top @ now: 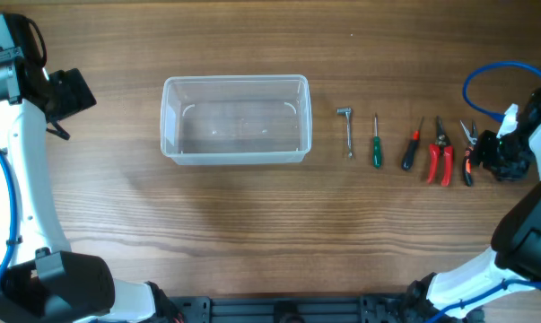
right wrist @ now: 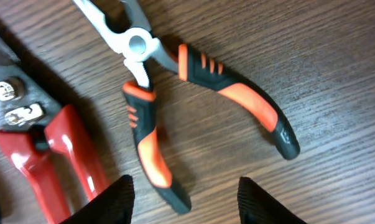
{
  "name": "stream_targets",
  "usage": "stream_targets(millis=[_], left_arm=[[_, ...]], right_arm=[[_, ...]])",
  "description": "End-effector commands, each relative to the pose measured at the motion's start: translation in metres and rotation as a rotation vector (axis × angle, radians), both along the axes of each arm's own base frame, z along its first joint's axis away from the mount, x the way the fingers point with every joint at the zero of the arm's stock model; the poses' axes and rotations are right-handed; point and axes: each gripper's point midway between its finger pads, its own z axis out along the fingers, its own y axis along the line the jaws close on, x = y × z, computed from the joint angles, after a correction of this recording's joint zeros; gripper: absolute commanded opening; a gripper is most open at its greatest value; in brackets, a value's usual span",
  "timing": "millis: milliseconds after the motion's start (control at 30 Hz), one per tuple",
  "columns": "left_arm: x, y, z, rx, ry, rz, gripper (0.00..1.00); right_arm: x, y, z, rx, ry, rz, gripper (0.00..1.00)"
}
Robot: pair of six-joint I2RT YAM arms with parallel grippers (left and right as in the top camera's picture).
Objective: Pack container
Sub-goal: 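Lower the right gripper onto the orange-black pliers and grasp them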
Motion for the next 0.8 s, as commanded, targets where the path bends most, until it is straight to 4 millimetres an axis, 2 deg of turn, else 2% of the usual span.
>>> stream_targets(millis=[0,167,400,767], left_arm=[[0.000,0.002,-0.001,0.005,0.002,0.004,1.00],[0.000,0.002,-0.001,0.005,0.003,0.004,1.00],[0.000,0.002,-0.001,0.005,0.003,0.004,1.00],[0.000,0.002,-0.001,0.005,0.003,0.004,1.00]], right_arm=[[-0.006,0.003,-0.023,0.025,0.059,-0.003,0.53],[-0.009,0.006,-0.035,0.048,0.087,-0.008,0.52],[-0.008,0.005,-0.036,0.011,0.107,0.015,0.46],[0.008,0.020,-0.037,-0.040,0.107,0.127,0.44]])
